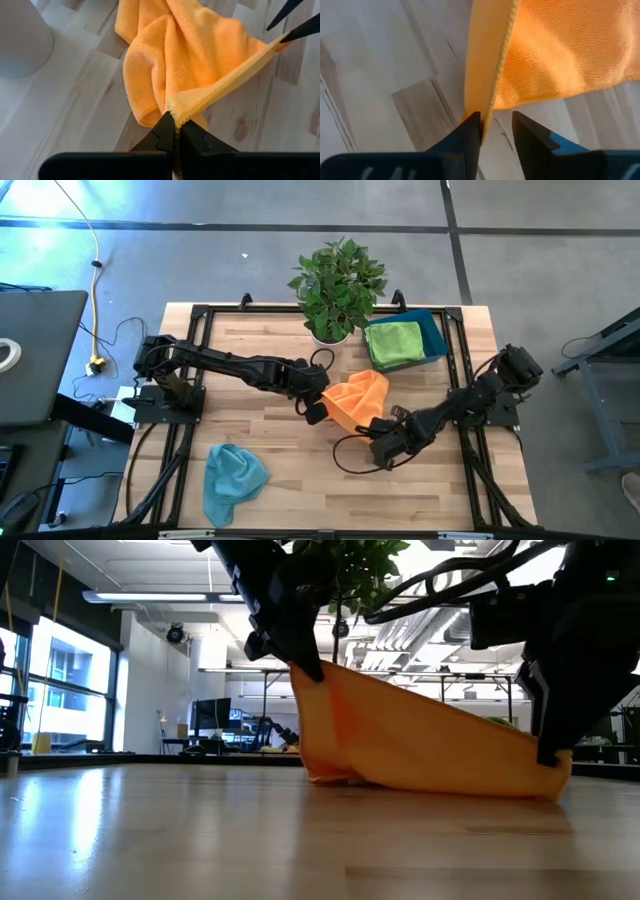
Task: Sort microfiber towel by color & place in baskets
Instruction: Fold the orange towel
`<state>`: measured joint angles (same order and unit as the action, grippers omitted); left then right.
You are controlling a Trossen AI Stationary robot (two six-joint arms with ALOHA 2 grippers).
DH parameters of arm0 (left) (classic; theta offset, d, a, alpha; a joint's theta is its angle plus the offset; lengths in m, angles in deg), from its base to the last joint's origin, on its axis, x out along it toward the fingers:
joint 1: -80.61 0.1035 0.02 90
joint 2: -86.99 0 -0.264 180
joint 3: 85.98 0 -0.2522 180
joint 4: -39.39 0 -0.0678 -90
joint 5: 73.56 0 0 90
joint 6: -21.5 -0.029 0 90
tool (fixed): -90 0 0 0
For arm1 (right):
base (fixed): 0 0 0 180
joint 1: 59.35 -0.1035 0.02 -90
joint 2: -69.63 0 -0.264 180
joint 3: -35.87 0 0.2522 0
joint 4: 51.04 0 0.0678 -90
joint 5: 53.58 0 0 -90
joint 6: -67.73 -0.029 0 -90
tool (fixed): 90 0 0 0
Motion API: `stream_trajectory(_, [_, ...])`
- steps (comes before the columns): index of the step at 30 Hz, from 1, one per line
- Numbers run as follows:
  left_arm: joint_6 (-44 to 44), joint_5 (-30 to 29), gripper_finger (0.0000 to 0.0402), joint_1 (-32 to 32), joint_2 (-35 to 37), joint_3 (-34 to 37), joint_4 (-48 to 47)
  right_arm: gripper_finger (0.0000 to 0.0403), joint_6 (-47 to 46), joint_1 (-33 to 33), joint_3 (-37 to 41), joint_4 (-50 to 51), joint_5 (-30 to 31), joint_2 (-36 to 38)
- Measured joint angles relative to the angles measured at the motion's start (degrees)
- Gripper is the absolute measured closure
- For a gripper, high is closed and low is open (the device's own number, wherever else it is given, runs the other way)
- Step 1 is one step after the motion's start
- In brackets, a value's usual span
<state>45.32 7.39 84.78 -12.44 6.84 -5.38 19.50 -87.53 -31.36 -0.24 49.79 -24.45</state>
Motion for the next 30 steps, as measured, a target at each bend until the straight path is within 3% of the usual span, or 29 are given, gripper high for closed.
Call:
stream_trajectory(13, [0.0,0.8,0.0401,-0.7,0.0,0.0,-1.1,0.0386,-1.3,-0.5,0.0,-0.8,-0.1,0.1])
stream_trajectory(23, [-1.8,17.5,0.0401,-4.4,0.0,-1.8,-5.2,0.0401,-2.6,-0.4,0.0,-0.9,-0.2,10.1])
stream_trajectory(26, [-5.3,16.5,0.0401,-5.9,0.0,-6.7,-11.3,0.0402,0.6,-0.4,-0.2,-2.5,-2.3,14.2])
stream_trajectory(30, [-12.2,8.4,0.0401,-7.6,0.0,-15.9,-22.4,0.0402,4.9,-0.4,-4.2,1.9,-2.5,18.0])
